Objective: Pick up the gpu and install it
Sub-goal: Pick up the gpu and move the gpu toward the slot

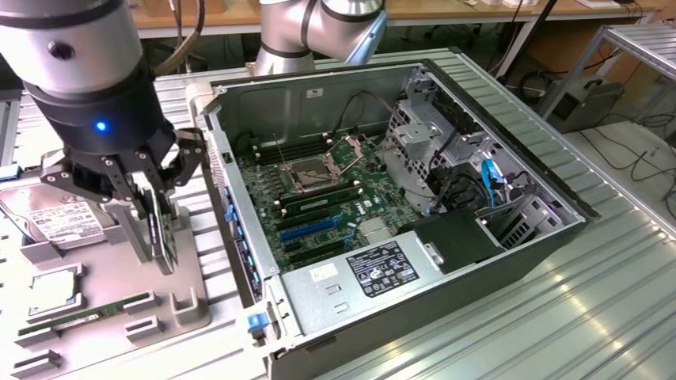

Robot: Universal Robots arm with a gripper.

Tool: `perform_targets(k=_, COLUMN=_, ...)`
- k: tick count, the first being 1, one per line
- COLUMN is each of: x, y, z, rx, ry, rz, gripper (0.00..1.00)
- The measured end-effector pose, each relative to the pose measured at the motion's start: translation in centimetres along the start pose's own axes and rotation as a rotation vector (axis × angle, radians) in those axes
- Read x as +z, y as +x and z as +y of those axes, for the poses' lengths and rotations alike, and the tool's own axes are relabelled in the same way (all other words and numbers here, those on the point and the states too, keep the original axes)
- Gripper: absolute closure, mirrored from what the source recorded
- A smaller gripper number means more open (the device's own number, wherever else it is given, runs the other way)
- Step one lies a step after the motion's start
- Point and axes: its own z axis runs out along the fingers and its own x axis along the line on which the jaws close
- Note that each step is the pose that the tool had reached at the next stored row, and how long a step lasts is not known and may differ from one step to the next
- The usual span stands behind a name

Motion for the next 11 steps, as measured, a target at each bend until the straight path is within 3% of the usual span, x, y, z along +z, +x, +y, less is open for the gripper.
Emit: perform_targets(k=11, x=-5.3, y=-1.2, z=-0.69, rx=-0.004, ry=0.0, rz=0.0035, gripper=0.74)
